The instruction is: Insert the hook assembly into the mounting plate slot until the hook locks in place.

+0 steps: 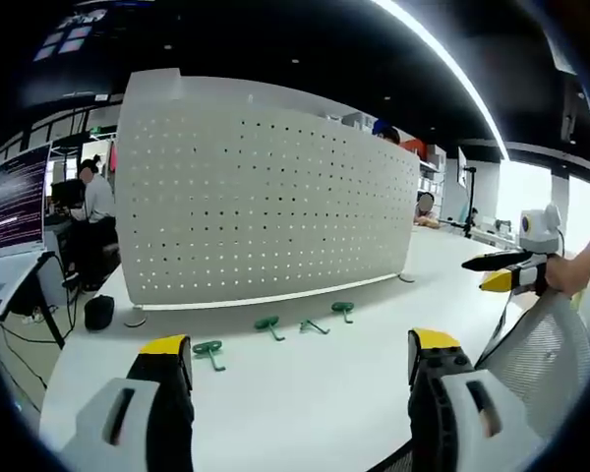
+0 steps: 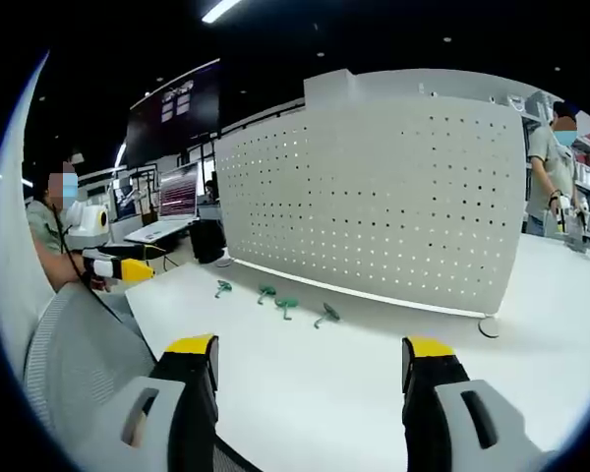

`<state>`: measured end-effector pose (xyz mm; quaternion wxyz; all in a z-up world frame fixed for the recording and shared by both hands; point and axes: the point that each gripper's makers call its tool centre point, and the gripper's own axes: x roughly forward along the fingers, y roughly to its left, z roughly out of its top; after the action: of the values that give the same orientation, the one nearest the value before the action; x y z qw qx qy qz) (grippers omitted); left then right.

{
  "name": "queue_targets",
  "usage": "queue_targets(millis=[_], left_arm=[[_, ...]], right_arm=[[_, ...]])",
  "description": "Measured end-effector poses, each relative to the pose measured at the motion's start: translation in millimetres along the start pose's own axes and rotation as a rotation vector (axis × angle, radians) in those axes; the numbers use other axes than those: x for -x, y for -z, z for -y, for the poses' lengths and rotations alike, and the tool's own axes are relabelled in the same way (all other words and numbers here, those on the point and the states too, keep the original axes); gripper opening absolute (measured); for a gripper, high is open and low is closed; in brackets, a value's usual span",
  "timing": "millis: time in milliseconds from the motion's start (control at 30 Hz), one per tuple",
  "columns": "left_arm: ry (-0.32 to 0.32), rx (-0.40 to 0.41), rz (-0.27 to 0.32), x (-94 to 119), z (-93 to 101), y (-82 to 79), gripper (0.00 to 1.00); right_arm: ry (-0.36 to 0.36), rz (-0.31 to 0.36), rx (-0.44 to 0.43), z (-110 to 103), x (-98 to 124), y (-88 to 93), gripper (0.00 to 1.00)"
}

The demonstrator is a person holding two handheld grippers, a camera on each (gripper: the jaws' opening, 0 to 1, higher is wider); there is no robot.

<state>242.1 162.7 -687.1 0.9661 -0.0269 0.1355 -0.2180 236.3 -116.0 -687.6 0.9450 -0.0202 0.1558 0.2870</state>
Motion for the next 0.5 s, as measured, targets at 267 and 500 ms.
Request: queue_targets(millis=[267,500], left_arm=[[0.002,0.016,-0.018,-0.5,-0.4,4.2,0.93],[0.002,0.018,-0.02,-0.2,-2.0,6.1,0.92]], right_arm=[[-0.008,-0.01,-0.011,-1.5,-0.2,1.9,0.73],[-0.012,-0.021,-0.012,-2.2,-0.8,4.2,0.73]])
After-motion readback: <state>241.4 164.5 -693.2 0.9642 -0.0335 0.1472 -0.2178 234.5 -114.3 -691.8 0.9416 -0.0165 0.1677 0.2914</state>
